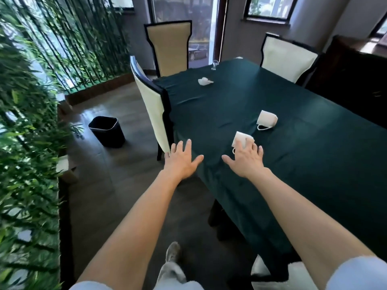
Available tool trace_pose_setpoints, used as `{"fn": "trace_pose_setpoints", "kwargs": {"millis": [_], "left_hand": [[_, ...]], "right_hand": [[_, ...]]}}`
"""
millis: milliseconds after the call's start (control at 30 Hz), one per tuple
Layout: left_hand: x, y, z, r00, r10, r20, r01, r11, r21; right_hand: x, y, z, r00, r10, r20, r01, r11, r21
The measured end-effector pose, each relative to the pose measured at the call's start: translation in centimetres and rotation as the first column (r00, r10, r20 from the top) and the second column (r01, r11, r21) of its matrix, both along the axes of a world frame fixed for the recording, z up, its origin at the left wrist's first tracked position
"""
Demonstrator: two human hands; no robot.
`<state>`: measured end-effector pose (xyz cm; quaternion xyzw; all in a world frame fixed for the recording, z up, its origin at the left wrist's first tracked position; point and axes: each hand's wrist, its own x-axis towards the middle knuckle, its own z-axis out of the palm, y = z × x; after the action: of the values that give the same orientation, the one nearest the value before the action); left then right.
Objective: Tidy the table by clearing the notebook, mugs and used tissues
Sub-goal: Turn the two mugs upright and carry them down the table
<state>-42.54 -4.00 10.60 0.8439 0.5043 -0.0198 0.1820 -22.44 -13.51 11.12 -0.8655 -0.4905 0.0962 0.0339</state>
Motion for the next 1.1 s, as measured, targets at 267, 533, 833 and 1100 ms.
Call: {"fn": "trace_pose_setpoints", "kwargs": {"millis": [267,533,833,1100], "left_hand": [[1.7,10.9,-1.8,0.986,-0.121,0.119,0.143,0.969,-0.201],[4.5,16.7,-6.0,0.965,0.018,0.262,0.108,0.883,-0.456],[11.2,18.1,-8.8,0.938,0.089,0.335,0.133,0.799,-0.586],[19.0,21.0,-9.8,0.942,0.139,0.306,0.122,0.707,-0.696]], "right_hand": [[0.8,7.0,-2.0,0.98,-0.191,-0.057,0.188,0.981,-0.042],[1.8,7.2,-4.1,0.911,-0.383,-0.151,0.378,0.924,-0.064],[4.4,8.9,-6.1,0.846,-0.441,-0.301,0.487,0.869,0.094],[8.3,11.9,-9.0,0.783,-0.483,-0.392,0.592,0.772,0.232]]}}
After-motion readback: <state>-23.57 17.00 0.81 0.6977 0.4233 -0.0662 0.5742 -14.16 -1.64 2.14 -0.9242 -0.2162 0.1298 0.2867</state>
